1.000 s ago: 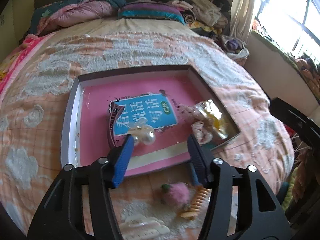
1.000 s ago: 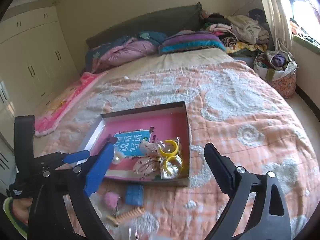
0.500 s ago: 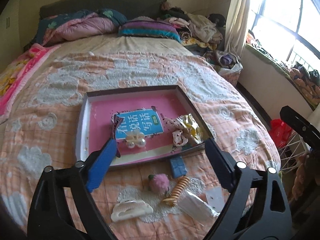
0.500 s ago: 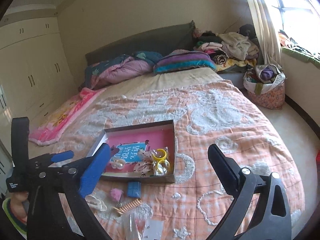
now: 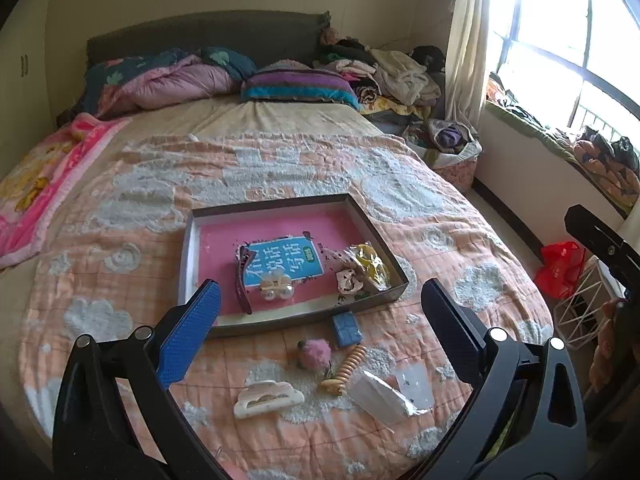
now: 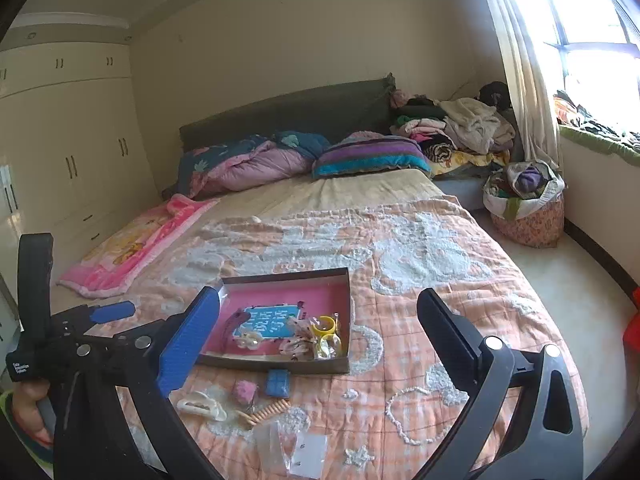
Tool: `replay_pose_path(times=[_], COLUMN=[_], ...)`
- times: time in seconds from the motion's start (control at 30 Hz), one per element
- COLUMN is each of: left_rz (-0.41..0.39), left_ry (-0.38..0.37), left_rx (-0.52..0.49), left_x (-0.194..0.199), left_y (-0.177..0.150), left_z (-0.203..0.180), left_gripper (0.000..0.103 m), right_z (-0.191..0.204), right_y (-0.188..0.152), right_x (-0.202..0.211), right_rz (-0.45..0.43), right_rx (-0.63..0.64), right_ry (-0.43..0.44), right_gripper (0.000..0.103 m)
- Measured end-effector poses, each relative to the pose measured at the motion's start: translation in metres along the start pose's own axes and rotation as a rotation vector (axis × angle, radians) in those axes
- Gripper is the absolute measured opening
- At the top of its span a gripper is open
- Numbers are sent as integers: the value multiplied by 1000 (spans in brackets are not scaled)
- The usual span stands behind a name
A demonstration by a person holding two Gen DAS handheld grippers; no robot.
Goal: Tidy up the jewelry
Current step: 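Withdraw both tools from the box and approach the pink pompom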
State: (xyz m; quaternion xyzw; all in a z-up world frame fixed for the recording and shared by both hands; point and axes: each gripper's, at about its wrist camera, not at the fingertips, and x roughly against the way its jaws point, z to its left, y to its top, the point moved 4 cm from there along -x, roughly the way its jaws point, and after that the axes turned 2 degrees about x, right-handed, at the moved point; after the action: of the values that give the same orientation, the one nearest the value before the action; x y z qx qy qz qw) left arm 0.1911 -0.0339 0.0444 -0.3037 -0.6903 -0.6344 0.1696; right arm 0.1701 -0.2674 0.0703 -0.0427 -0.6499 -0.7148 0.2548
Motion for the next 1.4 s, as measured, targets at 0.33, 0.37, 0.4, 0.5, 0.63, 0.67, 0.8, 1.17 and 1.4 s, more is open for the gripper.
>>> replay_pose_path(times=[0.33,0.37,0.4,0.5,0.63,0.67,0.8,1.17,1.4], left_rz=[-22,-22,-20,-15,-10,-4,8,87,134], left_ry=[70,80,85,92,113,117,146,164,176], left_rx=[-23,-24,-23,-17,-6,-5,5,4,-29], left_x=[32,36,38,44,51,51,54,43,34], left_y=[-15,-18,-20,-27,-37,-40,-51,-92,-114], left_z=[1,1,2,6,12,14,23,28,26], left_gripper=[93,93,93,93,93,93,93,93,93], right_z=[11,14,16,23,28,30,36,44,48], right_y=[-11,-12,-12,-15,-21,-24,-37,-64,-80], right_x=[23,24,25,30,34,35,36,29,24], right_rz=[12,15,17,20,30,35,60,131,168], right_rx=[18,22,27,46,62,68,96,126,160], right_ry=[29,36,42,58,70,73,87,114,126], right_gripper=[99,99,99,99,99,99,99,99,99])
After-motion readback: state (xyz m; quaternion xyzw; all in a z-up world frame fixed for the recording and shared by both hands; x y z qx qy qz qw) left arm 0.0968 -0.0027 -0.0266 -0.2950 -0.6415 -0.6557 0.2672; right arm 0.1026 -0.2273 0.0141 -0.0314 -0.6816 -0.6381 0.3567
